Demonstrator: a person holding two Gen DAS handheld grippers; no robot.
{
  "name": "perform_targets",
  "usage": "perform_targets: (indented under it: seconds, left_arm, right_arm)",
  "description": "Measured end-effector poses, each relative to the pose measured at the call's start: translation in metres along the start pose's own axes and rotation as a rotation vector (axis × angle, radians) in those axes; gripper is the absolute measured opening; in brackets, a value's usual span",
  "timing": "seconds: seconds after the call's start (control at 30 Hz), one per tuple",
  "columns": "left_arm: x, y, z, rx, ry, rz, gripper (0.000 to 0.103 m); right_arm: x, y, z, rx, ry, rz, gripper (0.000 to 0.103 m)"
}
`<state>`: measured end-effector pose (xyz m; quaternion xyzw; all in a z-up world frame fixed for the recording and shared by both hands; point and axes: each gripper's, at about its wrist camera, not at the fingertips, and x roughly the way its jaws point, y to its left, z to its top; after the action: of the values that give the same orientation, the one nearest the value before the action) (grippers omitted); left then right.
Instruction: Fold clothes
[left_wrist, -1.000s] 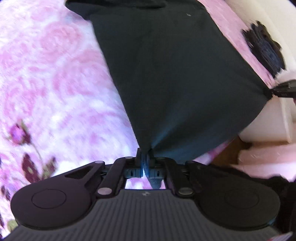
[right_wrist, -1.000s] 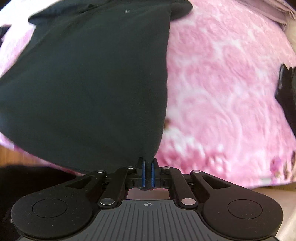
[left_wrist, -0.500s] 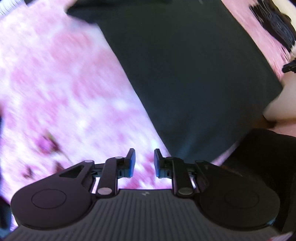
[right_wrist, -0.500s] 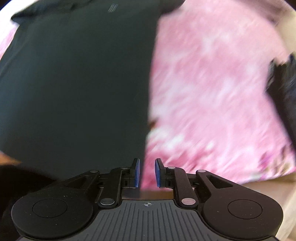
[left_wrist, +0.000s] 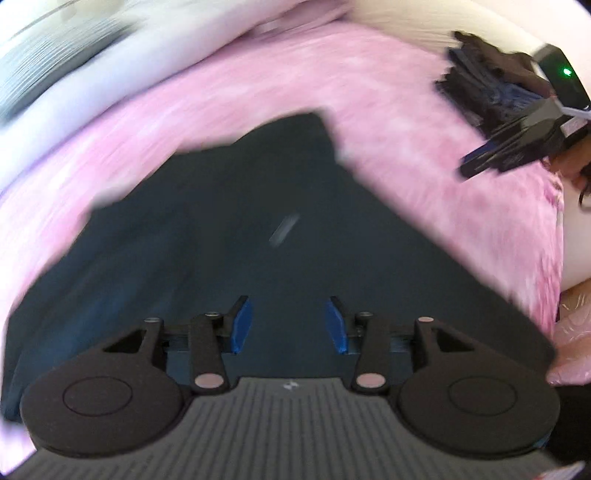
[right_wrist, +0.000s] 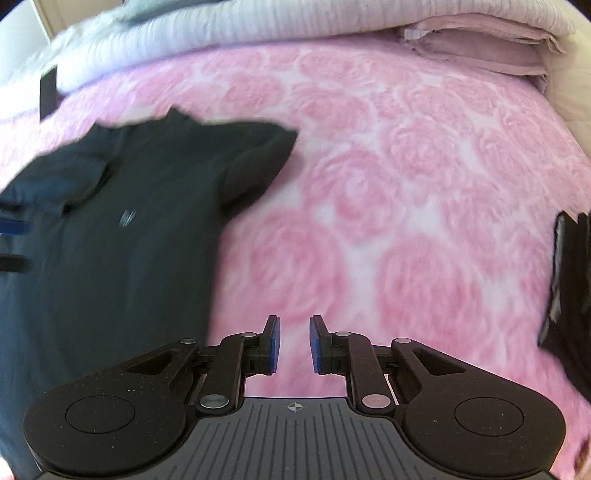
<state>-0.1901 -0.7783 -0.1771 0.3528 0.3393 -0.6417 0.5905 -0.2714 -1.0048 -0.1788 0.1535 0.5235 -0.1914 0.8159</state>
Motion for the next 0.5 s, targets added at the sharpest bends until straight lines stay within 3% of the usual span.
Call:
perform_targets:
  seconds: [0.07,0.13,0.27,0.3,0.33,0.5]
  left_arm:
    - [0.041,-0.018,0.054,0.108,-0.020,0.007,0.042]
    - [0.083,-0.035,0.084,0.195,-0.013,0.040,0.044]
    - [0.156,-0.047,0.133,0.270,0.087,0.112,0.041]
    - [0.167,-0.043,0.139,0.279,0.118,0.122,0.029]
    - [0.172,-0.038,0.142,0.272,0.135,0.118,0.006]
    - [0.134,0.017,0.144,-0.013,0.041,0.010,0.006]
  right_arm:
    - [0.007,-0.016,0.008,0.019,-0.033,0.009,0.017]
    - [0.015,-0.030,0.012,0.016,-0.052,0.017,0.017]
    - [0.027,-0.055,0.016,0.062,-0.066,0.019,0.017]
    - [0.029,-0.061,0.017,0.082,-0.071,0.032,0.017]
    - [0.031,-0.064,0.018,0.089,-0.073,0.047,0.017]
    - [0.043,-0.067,0.028,0.179,-0.088,0.222,0.017]
